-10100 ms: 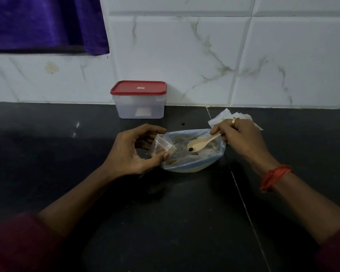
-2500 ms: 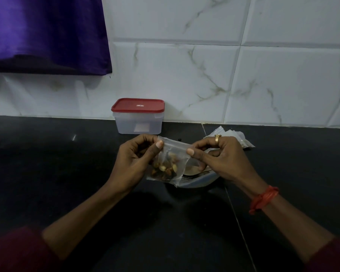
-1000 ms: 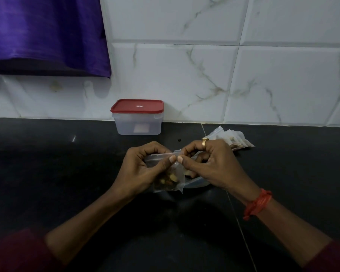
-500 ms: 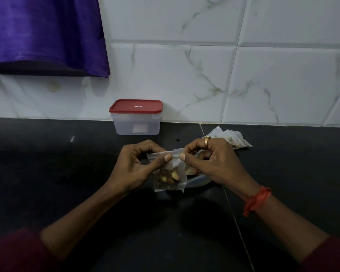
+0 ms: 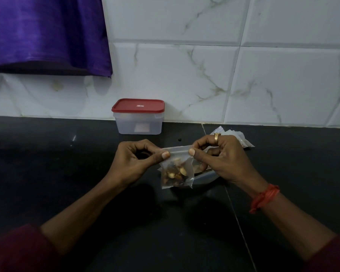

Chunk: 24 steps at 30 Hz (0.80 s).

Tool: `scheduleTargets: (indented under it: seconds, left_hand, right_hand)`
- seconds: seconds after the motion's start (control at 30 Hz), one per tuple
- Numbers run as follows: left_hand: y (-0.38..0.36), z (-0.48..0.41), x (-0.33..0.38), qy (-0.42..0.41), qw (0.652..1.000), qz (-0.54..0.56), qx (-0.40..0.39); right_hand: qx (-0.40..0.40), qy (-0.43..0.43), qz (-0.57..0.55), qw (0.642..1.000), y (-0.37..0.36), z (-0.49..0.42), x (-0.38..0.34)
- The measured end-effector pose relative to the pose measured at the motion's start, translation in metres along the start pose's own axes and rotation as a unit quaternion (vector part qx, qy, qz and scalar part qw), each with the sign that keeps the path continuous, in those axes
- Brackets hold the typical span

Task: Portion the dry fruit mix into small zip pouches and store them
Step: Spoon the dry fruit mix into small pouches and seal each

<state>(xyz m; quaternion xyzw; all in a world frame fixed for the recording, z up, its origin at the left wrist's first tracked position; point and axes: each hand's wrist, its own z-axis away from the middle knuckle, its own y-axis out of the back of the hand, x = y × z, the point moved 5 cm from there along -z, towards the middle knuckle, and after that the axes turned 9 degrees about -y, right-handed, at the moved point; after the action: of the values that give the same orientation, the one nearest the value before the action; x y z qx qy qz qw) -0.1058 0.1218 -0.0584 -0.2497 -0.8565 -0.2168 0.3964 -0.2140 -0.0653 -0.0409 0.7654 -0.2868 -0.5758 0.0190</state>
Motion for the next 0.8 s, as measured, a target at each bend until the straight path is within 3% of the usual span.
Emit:
scheduleTargets:
  seconds: [0.8]
  left_hand:
    - [-0.013, 0.001, 0.007, -0.002, 0.998, -0.018, -0.063]
  right_hand:
    - [-0.044, 0.024, 0.017, 0.999, -0.024, 0.011, -0.003]
